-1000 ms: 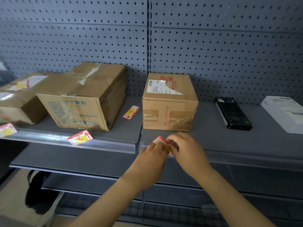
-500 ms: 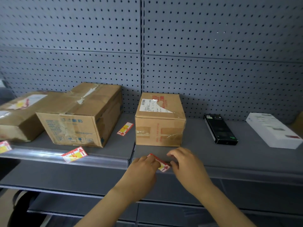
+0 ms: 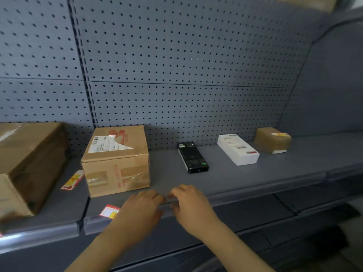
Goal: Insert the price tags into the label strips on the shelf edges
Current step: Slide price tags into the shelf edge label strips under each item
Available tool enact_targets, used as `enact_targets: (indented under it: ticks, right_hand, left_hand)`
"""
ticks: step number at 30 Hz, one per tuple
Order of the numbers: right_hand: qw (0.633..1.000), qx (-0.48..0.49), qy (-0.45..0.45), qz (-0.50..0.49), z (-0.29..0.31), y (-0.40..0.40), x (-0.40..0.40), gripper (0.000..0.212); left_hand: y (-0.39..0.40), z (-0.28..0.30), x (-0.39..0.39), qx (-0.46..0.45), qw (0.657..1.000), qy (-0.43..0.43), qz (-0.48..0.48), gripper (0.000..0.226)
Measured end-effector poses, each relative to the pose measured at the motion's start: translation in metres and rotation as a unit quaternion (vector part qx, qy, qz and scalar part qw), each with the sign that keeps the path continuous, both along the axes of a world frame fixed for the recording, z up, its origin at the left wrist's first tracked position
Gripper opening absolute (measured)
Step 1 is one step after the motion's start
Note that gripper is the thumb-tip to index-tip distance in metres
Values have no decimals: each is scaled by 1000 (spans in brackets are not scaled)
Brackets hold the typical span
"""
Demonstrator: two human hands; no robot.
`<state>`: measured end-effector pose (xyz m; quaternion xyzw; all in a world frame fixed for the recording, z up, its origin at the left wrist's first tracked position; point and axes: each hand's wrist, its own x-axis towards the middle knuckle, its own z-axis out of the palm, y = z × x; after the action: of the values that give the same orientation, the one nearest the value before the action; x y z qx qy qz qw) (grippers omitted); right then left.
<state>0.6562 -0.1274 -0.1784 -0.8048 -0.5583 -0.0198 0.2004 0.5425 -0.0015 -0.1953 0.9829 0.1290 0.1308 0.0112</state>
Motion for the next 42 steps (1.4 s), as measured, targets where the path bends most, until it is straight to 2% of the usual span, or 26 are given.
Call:
enact_targets:
  ticks: [7, 9, 12, 19, 22, 27, 35, 42]
  right_hand:
    - [1000, -4, -11, -3, 3, -3, 1, 18]
    - [1000, 5, -2, 14, 6, 6, -6, 19]
    - [999, 18, 8, 50, 10, 27, -24, 21]
    - [987, 23, -3, 159, 15, 94, -93, 15]
    - [975, 37, 7, 218, 18, 123, -131, 23]
    - [951, 52, 19, 303, 18, 163, -208, 23]
    - [923, 55, 30, 379, 24, 217, -327, 18]
    - [917, 42, 33, 394, 30, 259, -392, 20]
  left_hand:
    - [-5, 10, 4, 13, 1000, -4, -26, 20]
    - [-1, 15, -8, 39, 999, -9, -9, 14]
    - [11, 16, -37, 8, 999, -7, 35, 21]
    - [49, 28, -131, 40, 979, -5, 201, 24]
    - [62, 30, -185, 12, 963, -17, 268, 17]
    - [70, 38, -274, -10, 932, -26, 361, 24]
    - [90, 44, -405, -13, 888, -26, 459, 33]
    - [122, 52, -473, -16, 867, -35, 496, 30]
